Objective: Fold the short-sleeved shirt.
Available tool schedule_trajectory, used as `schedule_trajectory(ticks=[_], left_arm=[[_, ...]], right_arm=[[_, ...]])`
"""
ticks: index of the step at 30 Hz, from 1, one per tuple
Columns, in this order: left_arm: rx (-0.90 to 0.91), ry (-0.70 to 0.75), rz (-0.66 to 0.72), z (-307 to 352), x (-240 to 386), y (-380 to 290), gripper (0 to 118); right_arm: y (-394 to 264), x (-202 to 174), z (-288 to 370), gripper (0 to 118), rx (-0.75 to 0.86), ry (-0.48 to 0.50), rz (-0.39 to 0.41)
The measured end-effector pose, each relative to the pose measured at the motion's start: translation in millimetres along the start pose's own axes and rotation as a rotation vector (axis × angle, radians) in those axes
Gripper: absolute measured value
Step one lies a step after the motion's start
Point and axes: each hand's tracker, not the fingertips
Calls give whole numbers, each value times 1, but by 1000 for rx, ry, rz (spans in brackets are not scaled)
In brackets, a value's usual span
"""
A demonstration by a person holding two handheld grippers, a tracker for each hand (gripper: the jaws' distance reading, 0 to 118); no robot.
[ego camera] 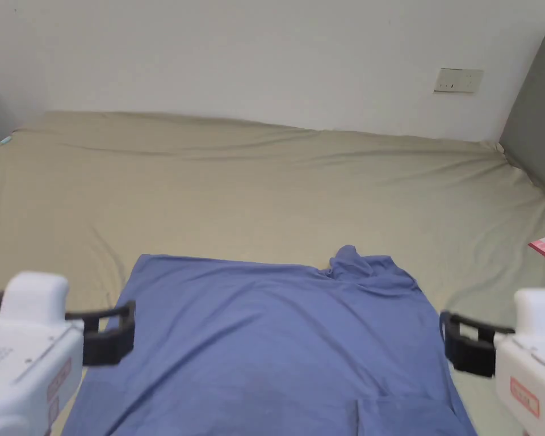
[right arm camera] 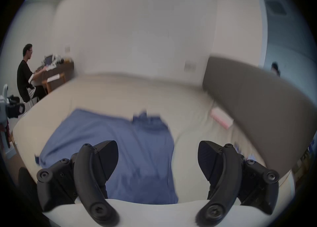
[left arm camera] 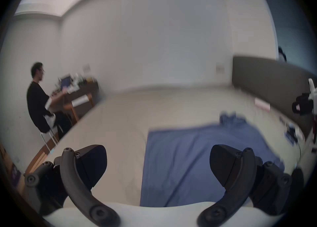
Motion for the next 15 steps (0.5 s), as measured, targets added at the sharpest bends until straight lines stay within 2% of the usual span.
schedule_trajectory(ticks=[2, 5, 6, 7, 8, 9, 12, 15], left_arm=[[124, 32, 26, 16, 15, 27, 109], [217, 61, -9, 31, 41, 52, 98], [235, 78, -29, 35, 50, 56, 81], [249, 80, -46, 39, 58, 58, 53], [251, 77, -60, 38, 62, 56, 32], [264, 71, -68, 41, 67, 56, 18], [257, 69, -112, 43, 79, 56, 0], [247, 25, -121, 48, 81, 59, 0]], right_arm=[[23, -22, 12, 95, 81, -53, 55], [40, -49, 32, 91, 194, -51, 76], [44, -57, 35, 82, 219, -34, 77], [46, -66, 39, 58, 237, -20, 84], [46, -74, 41, 27, 247, -18, 98], [45, -81, 43, 2, 256, -15, 116], [41, -97, 44, 2, 275, 2, 185], [41, -103, 44, 2, 277, 15, 190]])
